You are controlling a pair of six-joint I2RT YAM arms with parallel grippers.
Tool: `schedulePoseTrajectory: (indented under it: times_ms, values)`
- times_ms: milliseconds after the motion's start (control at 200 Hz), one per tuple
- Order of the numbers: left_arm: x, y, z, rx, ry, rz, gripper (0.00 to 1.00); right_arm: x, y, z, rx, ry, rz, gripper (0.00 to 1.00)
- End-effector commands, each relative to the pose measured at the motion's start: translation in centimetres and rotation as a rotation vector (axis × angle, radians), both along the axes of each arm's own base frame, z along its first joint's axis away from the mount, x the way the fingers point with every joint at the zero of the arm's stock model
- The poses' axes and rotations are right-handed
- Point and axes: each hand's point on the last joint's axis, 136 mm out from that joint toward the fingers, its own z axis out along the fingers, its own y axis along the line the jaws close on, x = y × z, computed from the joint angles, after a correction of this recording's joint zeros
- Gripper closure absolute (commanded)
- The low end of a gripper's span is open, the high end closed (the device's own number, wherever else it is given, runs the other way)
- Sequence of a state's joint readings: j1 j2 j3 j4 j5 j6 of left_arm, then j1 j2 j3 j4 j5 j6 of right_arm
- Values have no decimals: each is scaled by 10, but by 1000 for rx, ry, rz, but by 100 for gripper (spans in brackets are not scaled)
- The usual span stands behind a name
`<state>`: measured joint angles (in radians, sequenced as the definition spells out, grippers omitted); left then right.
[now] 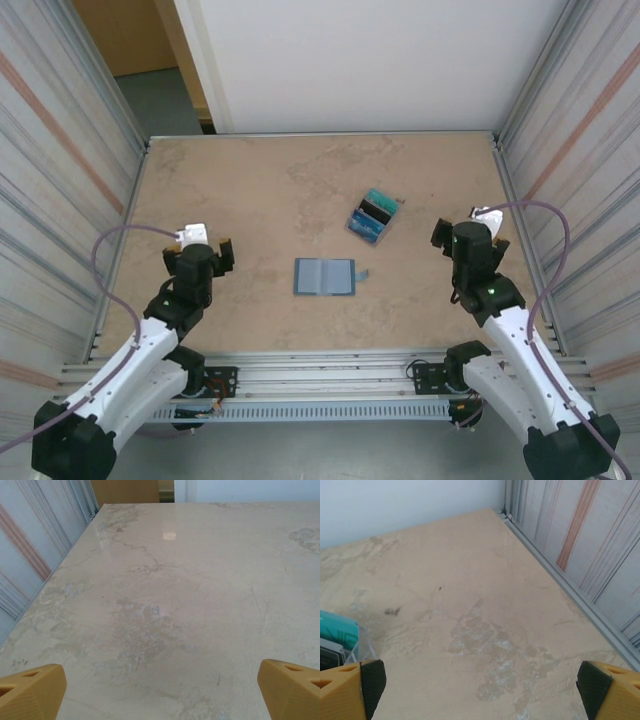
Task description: Take the credit cards out of the card holder
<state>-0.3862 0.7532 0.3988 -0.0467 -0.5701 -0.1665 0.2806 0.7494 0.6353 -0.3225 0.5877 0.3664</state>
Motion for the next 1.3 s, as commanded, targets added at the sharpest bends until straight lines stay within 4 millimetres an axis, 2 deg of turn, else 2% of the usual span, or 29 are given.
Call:
schedulePoseTrajectory:
  times_ms: [0,175,346,446,581,887,972,1138,1208,1293]
  values:
    - [16,-1,8,22,-62,-49,1,9,-6,2,-23,-23,-40,1]
    - [32,17,-9,-24,-56,-61,1,26,6,-11,-83,-41,44,1]
    - [43,28,-11,-11,-143,-97,1,31,7,-15,-81,-115,80,1]
    - [47,27,-7,47,-199,-125,1,31,1,-19,-57,-128,71,1]
    - [57,21,-12,58,-205,-162,1,33,-8,-27,-29,-129,52,1]
    - [80,-1,-46,11,-172,-280,1,32,-26,-45,7,-148,21,1]
    - [87,-11,-61,13,-143,-336,1,32,-29,-49,34,-163,19,1]
    - [94,-23,-65,6,-98,-416,1,36,-24,-54,39,-190,59,1]
    - [103,-20,-68,-41,-44,-429,1,41,-21,-55,24,-191,86,1]
    - [109,1,-71,-100,-30,-335,1,50,-18,-56,7,-195,113,1]
